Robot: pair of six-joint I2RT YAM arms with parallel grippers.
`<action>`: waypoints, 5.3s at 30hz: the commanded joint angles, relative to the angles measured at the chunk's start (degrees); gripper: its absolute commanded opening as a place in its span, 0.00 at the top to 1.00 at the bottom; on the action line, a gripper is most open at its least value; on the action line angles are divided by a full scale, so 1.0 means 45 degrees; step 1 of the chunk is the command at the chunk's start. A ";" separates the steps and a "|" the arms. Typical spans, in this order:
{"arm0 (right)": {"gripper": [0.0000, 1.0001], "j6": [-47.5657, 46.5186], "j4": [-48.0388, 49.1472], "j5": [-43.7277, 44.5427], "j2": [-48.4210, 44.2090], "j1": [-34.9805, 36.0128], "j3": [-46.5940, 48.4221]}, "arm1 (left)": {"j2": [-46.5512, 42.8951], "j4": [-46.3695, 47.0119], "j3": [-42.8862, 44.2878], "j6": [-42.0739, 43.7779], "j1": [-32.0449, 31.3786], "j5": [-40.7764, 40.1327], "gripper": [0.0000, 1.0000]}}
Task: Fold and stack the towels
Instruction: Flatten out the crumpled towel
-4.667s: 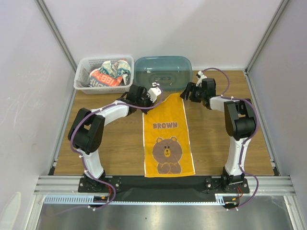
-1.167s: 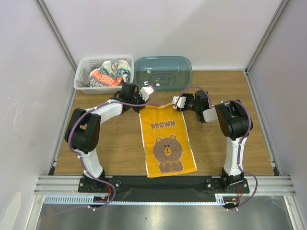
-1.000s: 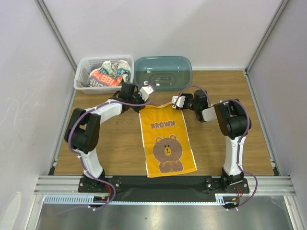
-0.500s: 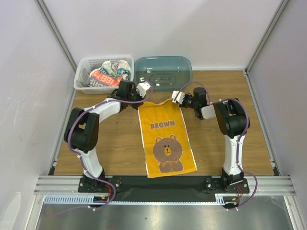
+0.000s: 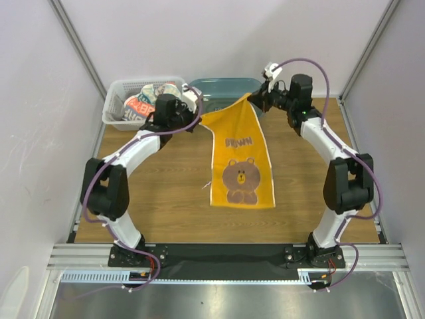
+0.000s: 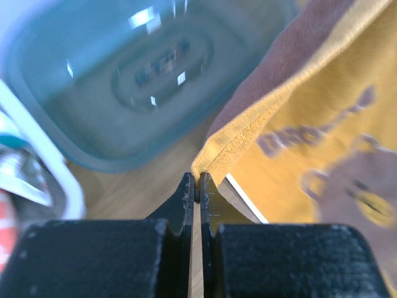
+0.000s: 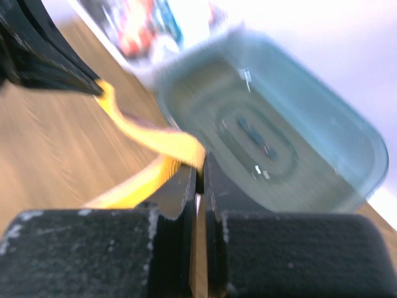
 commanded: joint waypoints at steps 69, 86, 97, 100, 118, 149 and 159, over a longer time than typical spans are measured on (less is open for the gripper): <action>1.00 -0.0560 -0.5949 0.2779 -0.6706 -0.0750 0.1205 | -0.5886 -0.1482 0.3272 -0.0082 0.0498 0.1209 1.00; 1.00 0.2760 -0.7024 0.1922 -1.4215 -0.0535 -0.6539 | -1.2940 -0.0309 -0.5666 -0.1937 -0.4072 -0.2852 1.00; 1.00 0.3443 -0.6572 0.2153 -1.1353 -0.0594 -0.6993 | -1.0543 -0.0290 -0.5823 -0.3164 -0.3372 -0.3890 1.00; 1.00 0.3756 -0.6611 0.2292 -1.0452 -0.0827 -0.6974 | -0.9799 -0.0192 -0.6174 -0.4124 -0.2960 -0.3578 1.00; 1.00 0.4714 -0.3878 0.1198 -0.9711 -0.1649 -0.5375 | -1.0387 0.1954 -0.4928 -0.3522 -0.2022 -0.3754 1.00; 1.00 0.4011 -0.4052 0.1061 -0.5074 -0.1746 0.4336 | -0.4501 -0.1091 0.7053 -0.1135 0.0811 0.0309 1.00; 1.00 0.4439 -0.6022 0.1295 -0.9683 -0.1688 0.2227 | -1.0419 -0.0778 0.2871 -0.2657 0.0830 0.0154 1.00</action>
